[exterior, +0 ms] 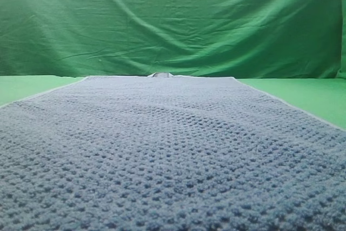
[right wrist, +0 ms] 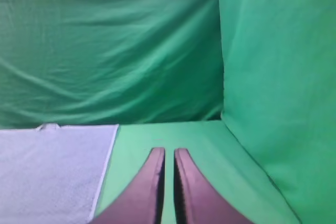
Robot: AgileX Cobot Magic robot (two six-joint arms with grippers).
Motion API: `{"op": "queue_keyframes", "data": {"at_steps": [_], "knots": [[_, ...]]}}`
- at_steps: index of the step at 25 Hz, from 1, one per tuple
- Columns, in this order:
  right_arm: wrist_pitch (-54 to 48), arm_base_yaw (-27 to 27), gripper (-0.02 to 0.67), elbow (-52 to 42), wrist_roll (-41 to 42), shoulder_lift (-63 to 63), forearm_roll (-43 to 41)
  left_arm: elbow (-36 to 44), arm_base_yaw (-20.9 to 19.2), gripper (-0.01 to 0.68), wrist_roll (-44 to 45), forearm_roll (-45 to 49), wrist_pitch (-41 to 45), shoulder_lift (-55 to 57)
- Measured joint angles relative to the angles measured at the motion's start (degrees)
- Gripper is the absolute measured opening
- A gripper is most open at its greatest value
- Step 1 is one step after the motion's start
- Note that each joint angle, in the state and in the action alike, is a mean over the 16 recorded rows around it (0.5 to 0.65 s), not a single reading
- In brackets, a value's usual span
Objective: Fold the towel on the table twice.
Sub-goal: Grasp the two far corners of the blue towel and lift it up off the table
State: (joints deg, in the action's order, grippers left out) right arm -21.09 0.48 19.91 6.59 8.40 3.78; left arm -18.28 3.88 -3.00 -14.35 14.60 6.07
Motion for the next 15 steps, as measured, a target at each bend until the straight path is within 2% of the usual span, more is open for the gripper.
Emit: {"op": "queue_keyframes", "data": {"at_steps": [15], "knots": [[-7.36,3.8,0.047,9.19,6.44,11.39,0.04,-7.1,0.0,0.0,5.37,0.16,4.48,5.79]]}}
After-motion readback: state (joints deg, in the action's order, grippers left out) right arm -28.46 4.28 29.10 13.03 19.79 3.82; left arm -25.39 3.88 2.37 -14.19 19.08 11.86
